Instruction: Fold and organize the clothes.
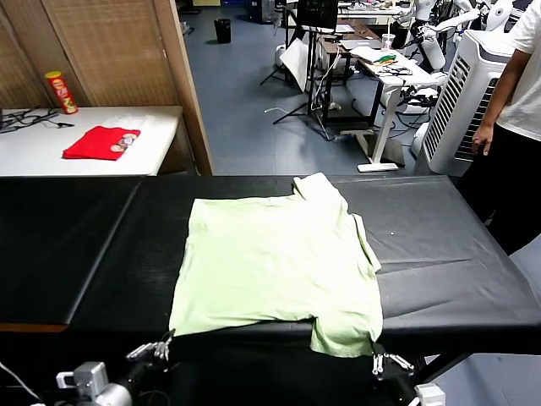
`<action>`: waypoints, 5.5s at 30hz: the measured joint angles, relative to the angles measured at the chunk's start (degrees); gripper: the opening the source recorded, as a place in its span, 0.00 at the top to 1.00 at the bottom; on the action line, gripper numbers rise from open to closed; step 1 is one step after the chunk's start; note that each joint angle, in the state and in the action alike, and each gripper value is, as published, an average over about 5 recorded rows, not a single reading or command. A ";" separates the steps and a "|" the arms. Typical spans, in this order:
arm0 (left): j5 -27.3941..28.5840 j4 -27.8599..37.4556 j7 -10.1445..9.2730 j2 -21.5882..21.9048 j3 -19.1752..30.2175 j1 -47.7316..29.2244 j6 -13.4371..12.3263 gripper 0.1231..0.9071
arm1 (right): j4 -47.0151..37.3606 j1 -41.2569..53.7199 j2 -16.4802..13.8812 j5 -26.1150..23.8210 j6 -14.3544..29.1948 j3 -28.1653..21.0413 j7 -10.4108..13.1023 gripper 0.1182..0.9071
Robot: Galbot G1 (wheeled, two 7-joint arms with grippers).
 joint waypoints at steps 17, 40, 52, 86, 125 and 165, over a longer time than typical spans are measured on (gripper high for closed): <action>3.96 5.05 0.65 -4.99 1.42 -12.21 -6.10 1.00 | -11.58 21.84 -6.28 7.27 4.02 -2.53 3.03 1.00; 11.69 16.52 0.82 -2.79 7.33 -26.87 -6.14 1.00 | -34.77 45.09 -5.99 3.46 5.98 -11.93 2.74 1.00; 13.52 18.85 0.26 -2.65 7.41 -28.33 -4.80 0.79 | -30.44 41.96 -7.24 4.16 2.81 -9.70 1.87 0.40; 9.26 16.22 3.71 -3.11 7.52 -21.66 -4.50 0.91 | -21.30 28.86 -6.49 3.70 2.91 -7.20 1.22 0.95; 8.88 18.61 1.94 -3.63 7.16 -22.50 -4.52 0.94 | -20.35 27.80 -6.68 3.58 1.88 -7.27 1.43 0.99; 18.76 3.76 -1.06 -0.08 -1.58 -3.14 -1.92 0.46 | -1.95 11.17 -8.15 2.69 -6.20 -6.32 4.98 0.26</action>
